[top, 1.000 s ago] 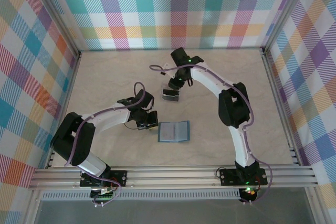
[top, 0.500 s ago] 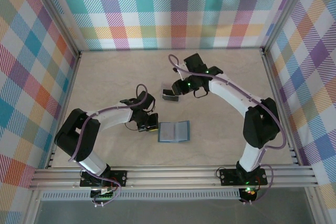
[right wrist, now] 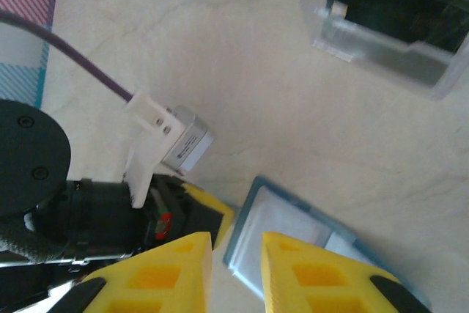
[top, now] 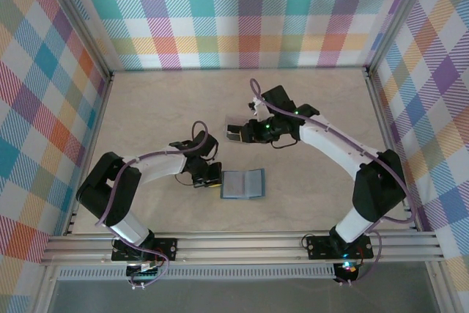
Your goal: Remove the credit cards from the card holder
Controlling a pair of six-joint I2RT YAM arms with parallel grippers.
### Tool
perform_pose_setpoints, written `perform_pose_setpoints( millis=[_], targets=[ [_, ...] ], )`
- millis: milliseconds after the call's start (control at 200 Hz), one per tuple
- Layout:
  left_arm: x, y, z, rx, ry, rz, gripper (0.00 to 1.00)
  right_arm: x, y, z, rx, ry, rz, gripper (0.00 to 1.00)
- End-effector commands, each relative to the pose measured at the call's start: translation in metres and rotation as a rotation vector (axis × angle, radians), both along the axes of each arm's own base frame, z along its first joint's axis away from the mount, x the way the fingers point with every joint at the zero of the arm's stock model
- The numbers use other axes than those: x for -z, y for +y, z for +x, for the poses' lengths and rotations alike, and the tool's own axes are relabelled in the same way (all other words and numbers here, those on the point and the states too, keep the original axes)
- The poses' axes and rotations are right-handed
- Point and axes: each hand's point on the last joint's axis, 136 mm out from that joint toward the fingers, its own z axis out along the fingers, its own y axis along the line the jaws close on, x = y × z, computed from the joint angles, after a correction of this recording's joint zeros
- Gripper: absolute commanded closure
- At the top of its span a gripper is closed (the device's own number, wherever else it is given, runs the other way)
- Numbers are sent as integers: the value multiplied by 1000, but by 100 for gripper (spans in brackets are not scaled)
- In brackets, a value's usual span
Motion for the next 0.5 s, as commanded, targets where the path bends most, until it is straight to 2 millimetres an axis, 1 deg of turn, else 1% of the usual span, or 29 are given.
perform_pose_setpoints(
  millis=[0,160,325,435,500],
  targets=[
    [4,0,-8,-2,18,-4,96,15,10,-33,-2,184,48,75],
    [11,1,-11,-3,33,2,96,39,13,-49,19,256,11,74],
    [17,1,-14,-2,49,-4,96,65,23,-62,21,318,-59,73],
    [24,1,-18,-4,65,-3,96,80,29,-66,22,337,-121,74],
    [26,0,-19,-12,67,-13,96,88,35,-66,21,340,-149,74]
  ],
)
